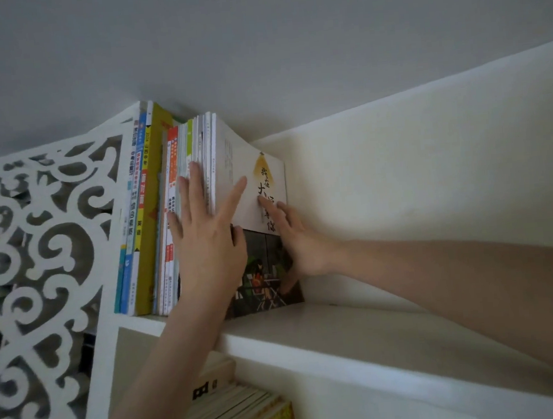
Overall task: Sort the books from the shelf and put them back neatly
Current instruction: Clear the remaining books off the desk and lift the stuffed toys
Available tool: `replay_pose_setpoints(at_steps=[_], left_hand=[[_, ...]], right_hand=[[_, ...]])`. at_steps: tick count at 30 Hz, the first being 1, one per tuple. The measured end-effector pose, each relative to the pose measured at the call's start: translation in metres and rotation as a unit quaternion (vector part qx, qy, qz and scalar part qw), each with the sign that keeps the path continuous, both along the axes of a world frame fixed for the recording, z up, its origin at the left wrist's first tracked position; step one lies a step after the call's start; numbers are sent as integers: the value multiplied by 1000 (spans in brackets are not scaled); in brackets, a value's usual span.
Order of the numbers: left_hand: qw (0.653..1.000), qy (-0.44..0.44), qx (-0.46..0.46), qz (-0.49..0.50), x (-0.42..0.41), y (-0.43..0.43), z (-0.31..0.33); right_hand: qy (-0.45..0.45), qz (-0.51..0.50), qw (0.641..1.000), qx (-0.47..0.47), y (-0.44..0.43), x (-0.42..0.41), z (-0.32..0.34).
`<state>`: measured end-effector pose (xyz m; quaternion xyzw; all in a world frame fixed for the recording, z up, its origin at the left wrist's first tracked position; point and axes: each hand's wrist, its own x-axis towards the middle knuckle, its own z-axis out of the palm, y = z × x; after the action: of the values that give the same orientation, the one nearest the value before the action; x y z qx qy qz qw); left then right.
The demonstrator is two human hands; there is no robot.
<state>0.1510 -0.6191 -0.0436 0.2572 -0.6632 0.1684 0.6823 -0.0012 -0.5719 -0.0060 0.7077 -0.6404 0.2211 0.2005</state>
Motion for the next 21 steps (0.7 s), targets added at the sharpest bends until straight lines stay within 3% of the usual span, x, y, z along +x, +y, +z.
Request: replay_pose_setpoints(at_steps=[5,10,15,18,21], left_hand=[[1000,8,15,-15,0,2,-3],[1000,14,17,-13,3,5,-4],[996,37,-87,3,11,27,-4],[991,20,-111,-75,6,60,-11],[978,-2,-13,-209,-5,107,-22]], right_hand=[[-22,26,999,-19,6,-5,-6],[-110,22,993,35,18,9,-17],[-146,9,985,89,55,22,-26],[-126,-20,986,108,91,22,-27],[-131,-60,983,113,132,14,-28]])
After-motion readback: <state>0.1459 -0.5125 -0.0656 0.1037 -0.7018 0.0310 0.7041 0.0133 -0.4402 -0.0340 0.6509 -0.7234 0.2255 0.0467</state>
